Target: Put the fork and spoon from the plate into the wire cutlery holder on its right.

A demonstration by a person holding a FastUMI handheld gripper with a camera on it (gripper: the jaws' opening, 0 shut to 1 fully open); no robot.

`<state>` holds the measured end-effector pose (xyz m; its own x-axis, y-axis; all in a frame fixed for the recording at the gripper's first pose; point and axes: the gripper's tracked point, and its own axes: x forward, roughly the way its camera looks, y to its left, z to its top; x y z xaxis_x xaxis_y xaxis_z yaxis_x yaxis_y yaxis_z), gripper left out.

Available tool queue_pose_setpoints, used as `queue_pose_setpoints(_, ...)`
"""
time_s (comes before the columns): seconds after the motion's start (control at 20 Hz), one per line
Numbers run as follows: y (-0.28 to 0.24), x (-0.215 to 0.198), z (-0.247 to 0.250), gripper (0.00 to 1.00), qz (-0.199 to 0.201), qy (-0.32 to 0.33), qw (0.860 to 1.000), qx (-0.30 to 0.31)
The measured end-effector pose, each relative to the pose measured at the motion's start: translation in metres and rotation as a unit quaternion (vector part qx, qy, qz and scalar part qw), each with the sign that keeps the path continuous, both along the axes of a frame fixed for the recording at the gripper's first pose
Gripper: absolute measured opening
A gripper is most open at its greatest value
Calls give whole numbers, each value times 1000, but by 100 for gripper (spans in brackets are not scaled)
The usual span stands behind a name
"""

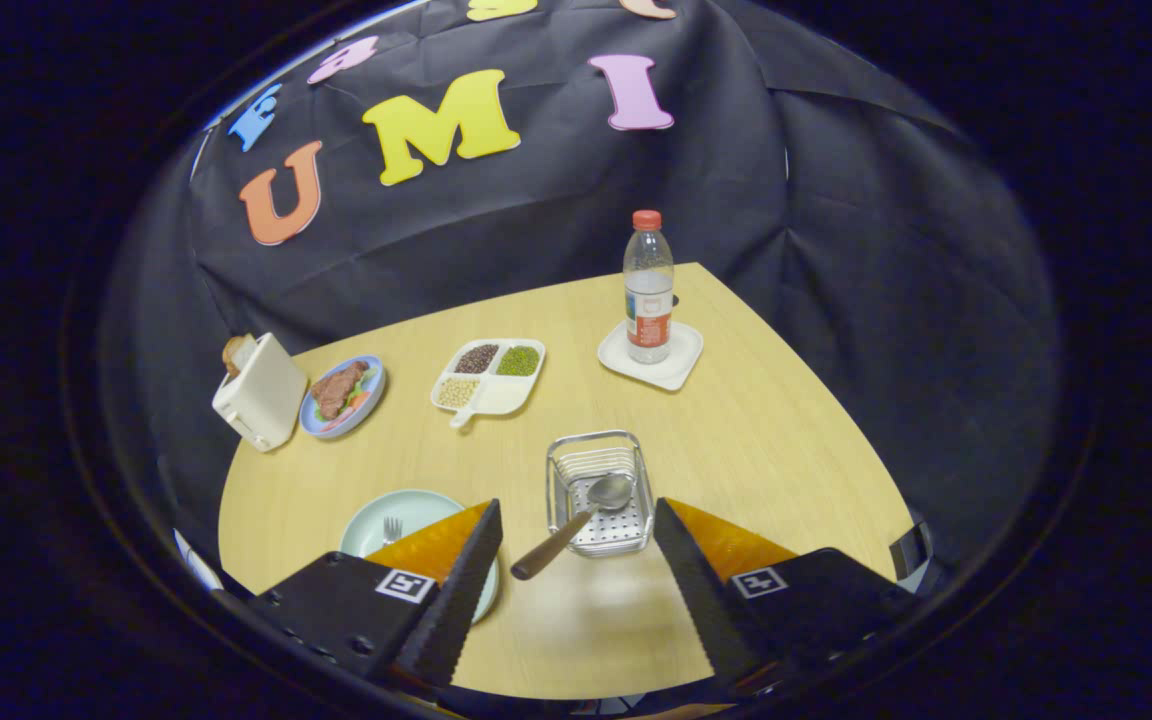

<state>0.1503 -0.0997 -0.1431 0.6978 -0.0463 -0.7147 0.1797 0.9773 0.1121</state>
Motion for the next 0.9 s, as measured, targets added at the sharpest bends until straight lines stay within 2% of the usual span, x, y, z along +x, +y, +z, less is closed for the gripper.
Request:
queue_pose_setpoints(0.05,5,1,8,97,-6,-16,1000,-3)
queue_pose_setpoints(0.3,40,-6,35,96,-6,-68,997,-37)
queue_pose_setpoints(0.9,146,-21,-7,96,52,-34,998,-20)
